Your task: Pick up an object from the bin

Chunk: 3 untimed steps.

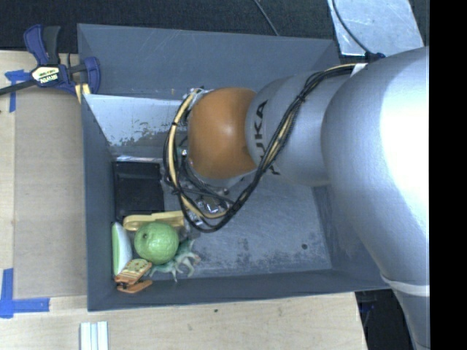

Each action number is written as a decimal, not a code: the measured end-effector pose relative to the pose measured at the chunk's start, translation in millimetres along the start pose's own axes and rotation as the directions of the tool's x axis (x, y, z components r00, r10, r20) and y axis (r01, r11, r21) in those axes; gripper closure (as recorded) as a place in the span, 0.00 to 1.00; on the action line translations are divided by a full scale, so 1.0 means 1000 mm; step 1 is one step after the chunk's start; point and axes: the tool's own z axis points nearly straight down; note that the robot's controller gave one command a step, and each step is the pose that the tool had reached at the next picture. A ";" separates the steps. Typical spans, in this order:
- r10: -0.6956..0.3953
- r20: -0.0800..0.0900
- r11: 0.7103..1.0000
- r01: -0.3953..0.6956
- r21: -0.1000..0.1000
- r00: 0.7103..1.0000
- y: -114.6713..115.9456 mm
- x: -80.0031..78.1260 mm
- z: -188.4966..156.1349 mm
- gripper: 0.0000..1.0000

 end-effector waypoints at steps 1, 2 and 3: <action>0.114 -0.006 0.994 -0.114 -0.001 0.993 0.001 0.003 0.001 1.00; 0.114 -0.006 0.993 -0.114 -0.001 0.993 0.001 0.003 0.001 1.00; 0.114 -0.011 0.993 -0.114 0.000 0.993 0.001 0.005 -0.012 1.00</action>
Offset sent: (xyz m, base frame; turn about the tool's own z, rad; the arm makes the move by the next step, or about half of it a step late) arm 0.0000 0.0000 0.0000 0.0000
